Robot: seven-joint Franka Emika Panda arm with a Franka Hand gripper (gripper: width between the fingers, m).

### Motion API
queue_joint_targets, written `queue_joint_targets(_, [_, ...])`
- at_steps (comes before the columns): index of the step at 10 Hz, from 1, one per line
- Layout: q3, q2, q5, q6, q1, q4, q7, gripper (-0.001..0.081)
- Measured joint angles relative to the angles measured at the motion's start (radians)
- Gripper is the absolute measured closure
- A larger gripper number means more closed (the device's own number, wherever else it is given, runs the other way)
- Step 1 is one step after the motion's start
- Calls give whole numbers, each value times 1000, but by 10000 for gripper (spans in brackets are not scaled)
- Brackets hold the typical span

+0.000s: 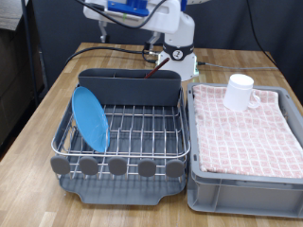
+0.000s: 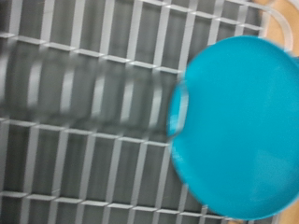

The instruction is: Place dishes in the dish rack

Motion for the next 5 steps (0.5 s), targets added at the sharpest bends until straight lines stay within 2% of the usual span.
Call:
queue_joint_targets(1, [18,-19,28,-38,21,2,-9,4])
queue_joint_targets(3, [55,-50,47,-59,59,0,-23,4])
queue_joint_targets(5, [64,-76,58,-58,101,-8,-127,4])
